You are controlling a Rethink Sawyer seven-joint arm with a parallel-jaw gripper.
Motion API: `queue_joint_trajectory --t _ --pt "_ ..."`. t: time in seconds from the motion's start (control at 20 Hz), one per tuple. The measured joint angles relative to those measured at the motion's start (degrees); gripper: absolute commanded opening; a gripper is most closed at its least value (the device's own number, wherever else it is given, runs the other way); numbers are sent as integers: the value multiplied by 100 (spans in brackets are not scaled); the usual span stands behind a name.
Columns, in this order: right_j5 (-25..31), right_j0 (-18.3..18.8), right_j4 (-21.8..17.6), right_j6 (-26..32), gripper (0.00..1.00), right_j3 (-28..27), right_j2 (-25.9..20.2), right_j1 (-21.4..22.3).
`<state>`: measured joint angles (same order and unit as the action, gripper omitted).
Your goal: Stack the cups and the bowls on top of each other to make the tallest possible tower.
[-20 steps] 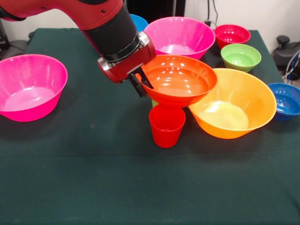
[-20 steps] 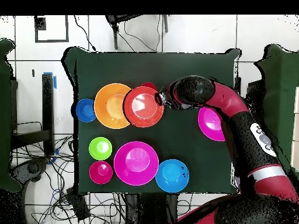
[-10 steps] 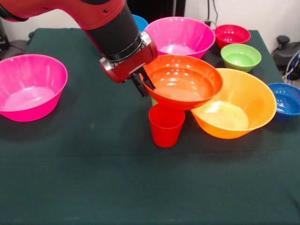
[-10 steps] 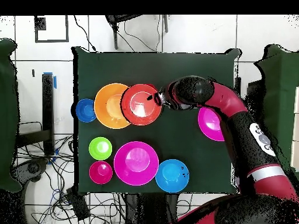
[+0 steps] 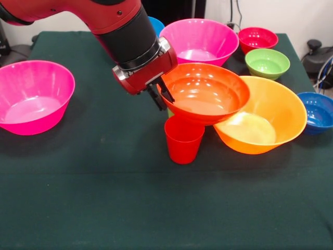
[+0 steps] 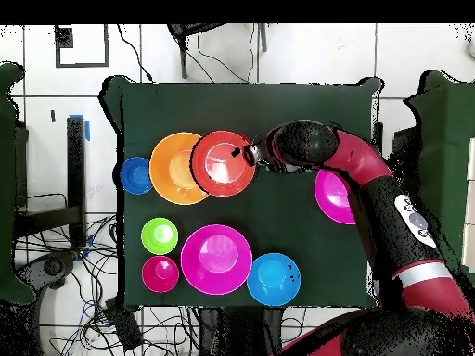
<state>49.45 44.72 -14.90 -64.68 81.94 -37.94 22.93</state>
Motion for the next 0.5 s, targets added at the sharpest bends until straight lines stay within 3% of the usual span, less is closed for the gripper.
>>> queue_joint_trajectory --t 0.05,0.1,0.5 --pt "0 -1 0 0 0 -1 -1 -1" --pt "0 -1 1 0 100 -2 -3 -1" --pt "0 -28 1 0 100 -16 -3 -2"
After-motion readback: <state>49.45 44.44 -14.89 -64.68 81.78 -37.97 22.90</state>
